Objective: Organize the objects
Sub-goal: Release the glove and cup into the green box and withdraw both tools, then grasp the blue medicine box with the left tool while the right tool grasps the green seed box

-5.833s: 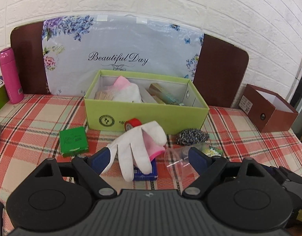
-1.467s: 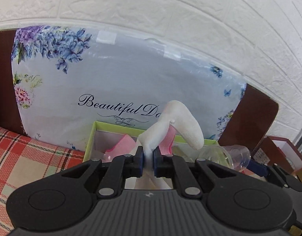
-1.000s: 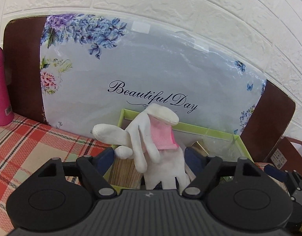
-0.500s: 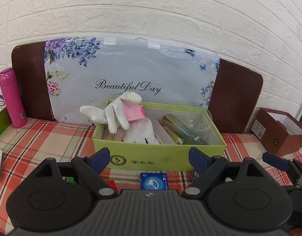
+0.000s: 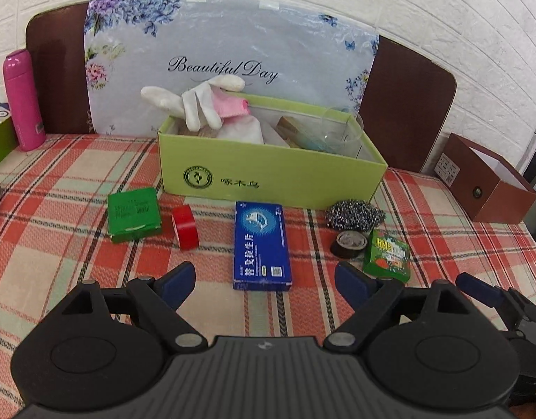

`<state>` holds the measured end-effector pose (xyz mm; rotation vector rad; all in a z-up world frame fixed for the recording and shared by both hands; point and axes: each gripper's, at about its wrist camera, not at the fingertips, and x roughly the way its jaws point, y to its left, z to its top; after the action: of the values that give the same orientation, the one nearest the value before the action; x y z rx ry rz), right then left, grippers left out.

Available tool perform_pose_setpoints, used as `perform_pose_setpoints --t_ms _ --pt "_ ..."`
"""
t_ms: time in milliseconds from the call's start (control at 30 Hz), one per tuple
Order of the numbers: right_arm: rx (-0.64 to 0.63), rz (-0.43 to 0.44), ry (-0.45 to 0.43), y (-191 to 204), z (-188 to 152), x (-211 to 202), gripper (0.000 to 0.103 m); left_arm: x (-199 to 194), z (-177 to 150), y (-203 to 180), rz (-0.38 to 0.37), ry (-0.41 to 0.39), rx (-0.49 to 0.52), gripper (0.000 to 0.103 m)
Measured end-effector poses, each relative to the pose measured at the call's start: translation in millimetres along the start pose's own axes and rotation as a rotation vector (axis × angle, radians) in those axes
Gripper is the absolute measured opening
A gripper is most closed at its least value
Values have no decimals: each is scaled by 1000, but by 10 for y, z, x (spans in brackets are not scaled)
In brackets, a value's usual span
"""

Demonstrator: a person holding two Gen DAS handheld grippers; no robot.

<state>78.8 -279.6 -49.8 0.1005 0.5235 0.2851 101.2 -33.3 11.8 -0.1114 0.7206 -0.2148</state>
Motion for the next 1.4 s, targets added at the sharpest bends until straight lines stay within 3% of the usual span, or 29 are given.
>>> perform_pose_setpoints --t_ms 300,500,633,800,867,933,967,1167,1300,1400 --pt "18 1 49 -14 -223 -43 103 74 -183 51 28 45 -4 90" --pt "12 6 77 -23 -328 -43 103 216 -314 199 11 53 -76 90" --pt "-11 12 85 -11 -379 -48 103 374 -262 170 7 38 -103 90" --pt "-17 14 73 -41 -389 -84 103 699 -119 -38 -4 28 -44 90" --pt "-28 13 65 -60 -395 -98 103 843 -73 -92 23 34 -4 87" --pt "-47 -28 44 -82 -402 -97 103 951 -53 -91 18 60 27 60" --pt "-57 -58 48 -99 -393 -75 103 984 -58 -69 7 78 33 61" --pt "-2 -138 95 -197 -238 246 102 756 -245 9 -27 81 49 60" --pt "23 -170 133 -157 -83 628 89 620 -371 47 -24 83 31 61" --pt "4 -203 158 -105 -14 910 87 575 -397 69 -27 92 30 61"
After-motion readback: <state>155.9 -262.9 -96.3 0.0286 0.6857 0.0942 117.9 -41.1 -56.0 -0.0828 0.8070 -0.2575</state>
